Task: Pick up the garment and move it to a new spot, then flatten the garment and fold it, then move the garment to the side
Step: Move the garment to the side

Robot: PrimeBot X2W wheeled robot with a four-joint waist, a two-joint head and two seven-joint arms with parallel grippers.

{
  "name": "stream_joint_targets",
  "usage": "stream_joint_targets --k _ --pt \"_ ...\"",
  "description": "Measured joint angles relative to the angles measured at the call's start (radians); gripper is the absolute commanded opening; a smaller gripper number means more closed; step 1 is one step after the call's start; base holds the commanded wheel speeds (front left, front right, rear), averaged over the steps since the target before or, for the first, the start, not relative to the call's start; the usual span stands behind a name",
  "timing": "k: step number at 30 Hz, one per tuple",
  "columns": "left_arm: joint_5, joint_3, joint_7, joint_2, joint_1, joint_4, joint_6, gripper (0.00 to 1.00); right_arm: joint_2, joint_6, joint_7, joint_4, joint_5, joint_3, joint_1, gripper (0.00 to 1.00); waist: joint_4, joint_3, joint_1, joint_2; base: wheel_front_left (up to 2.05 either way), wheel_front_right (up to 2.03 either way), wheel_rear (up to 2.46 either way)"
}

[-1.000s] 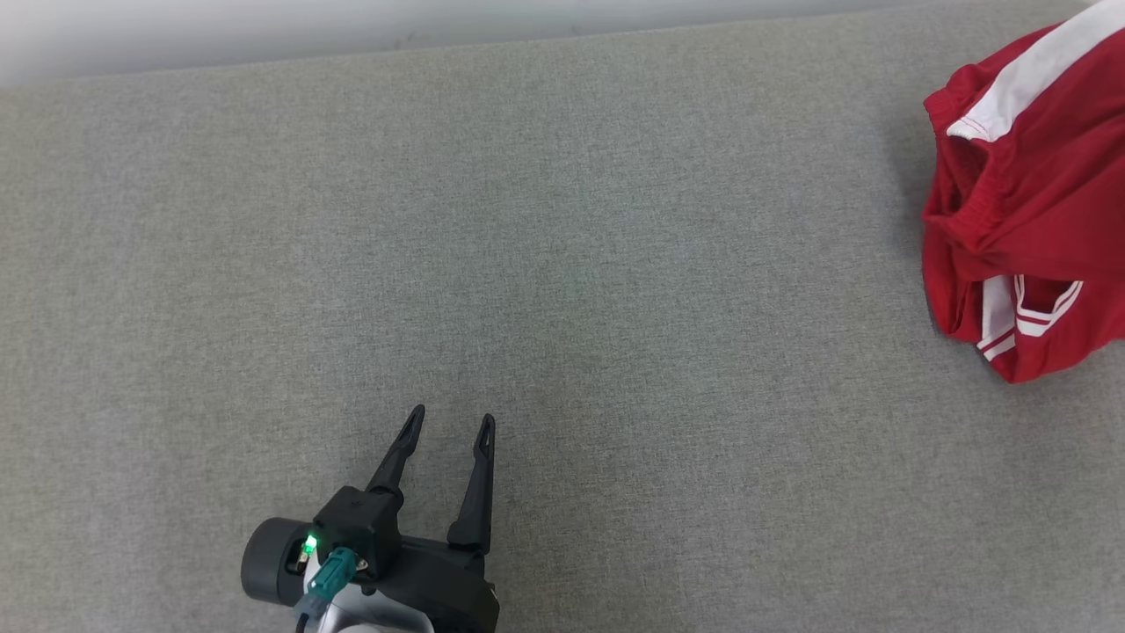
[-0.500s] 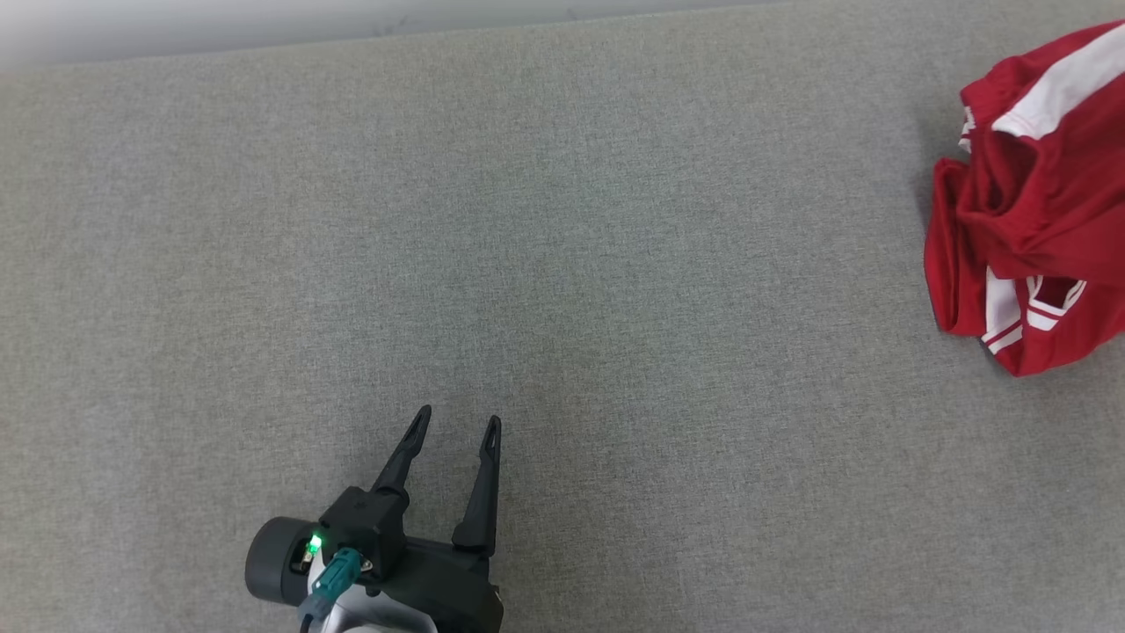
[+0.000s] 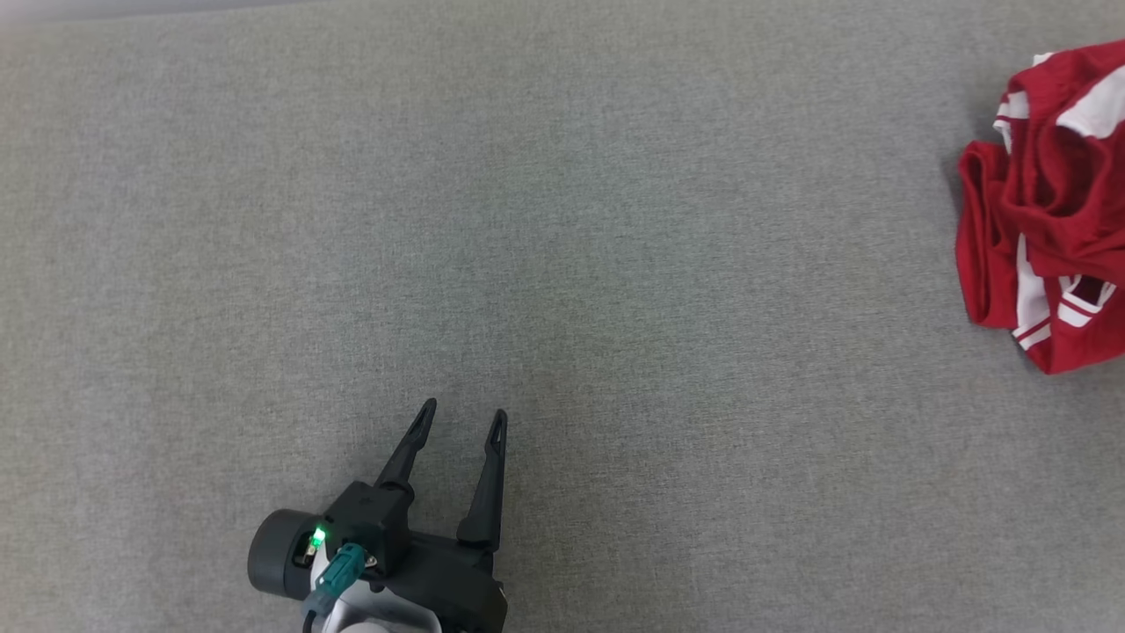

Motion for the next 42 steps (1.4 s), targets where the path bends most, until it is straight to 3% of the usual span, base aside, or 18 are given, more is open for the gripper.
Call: stream_joint_targets --k 1,2,16,23,25,27,29,33,36,42 --pt "0.001 0.0 0.0 0.0 0.0 0.0 0.0 1.0 0.0 0.0 -0.009 0.004 -0.012 0.008 0.0 0.86 0.002 0.002 0.0 0.0 0.0 0.0 0.0" --pt "0.001 0.001 0.0 0.0 0.0 0.0 0.0 1.0 0.002 0.0 -0.016 0.01 -0.016 0.009 0.0 1.0 0.004 0.004 0.0 0.0 0.0 0.0 0.0" --pt "0.001 0.017 -0.003 0.0 -0.019 0.029 0.0 1.0 0.055 0.03 -0.103 0.09 -0.055 0.025 -0.028 1.0 0.008 -0.012 0.0 0.0 0.0 0.0 0.0" --pt "-0.025 0.03 -0.021 -0.001 -0.023 0.073 -0.001 1.0 0.103 0.133 -0.298 0.053 0.043 -0.055 0.018 1.0 0.008 -0.077 0.0 0.0 0.0 0.0 0.0" --pt "-0.042 0.064 -0.032 0.004 -0.008 0.081 -0.001 1.0 0.12 0.168 -0.419 0.027 0.074 -0.08 0.11 1.0 0.01 -0.128 0.0 0.0 0.0 0.0 0.0" --pt "-0.045 0.086 -0.038 0.014 0.01 0.081 -0.001 1.0 0.139 0.168 -0.478 0.013 0.088 -0.1 0.146 1.0 0.009 -0.154 -0.0001 -0.0001 0.0 0.0 0.0" --pt "-0.084 0.135 -0.047 0.029 0.081 0.085 -0.001 1.0 0.204 0.176 -0.645 -0.058 0.122 -0.124 0.286 1.0 0.001 -0.238 -0.0001 -0.0001 0.0 0.0 0.0" --pt "-0.088 0.153 -0.049 0.044 0.12 0.084 -0.001 1.0 0.239 0.175 -0.753 -0.114 0.128 -0.133 0.381 1.0 -0.006 -0.296 -0.0002 -0.0001 0.0 0.0 0.0" --pt "-0.089 0.163 -0.053 0.047 0.159 0.08 0.0 1.0 0.245 0.174 -0.821 -0.162 0.123 -0.133 0.446 1.0 -0.011 -0.34 -0.0002 -0.0001 0.0 0.0 0.0" --pt "-0.09 0.187 -0.056 0.066 0.226 0.043 0.0 1.0 0.24 0.139 -0.93 -0.278 0.099 -0.133 0.596 1.0 -0.02 -0.416 -0.0003 -0.0002 0.0 0.0 0.0"
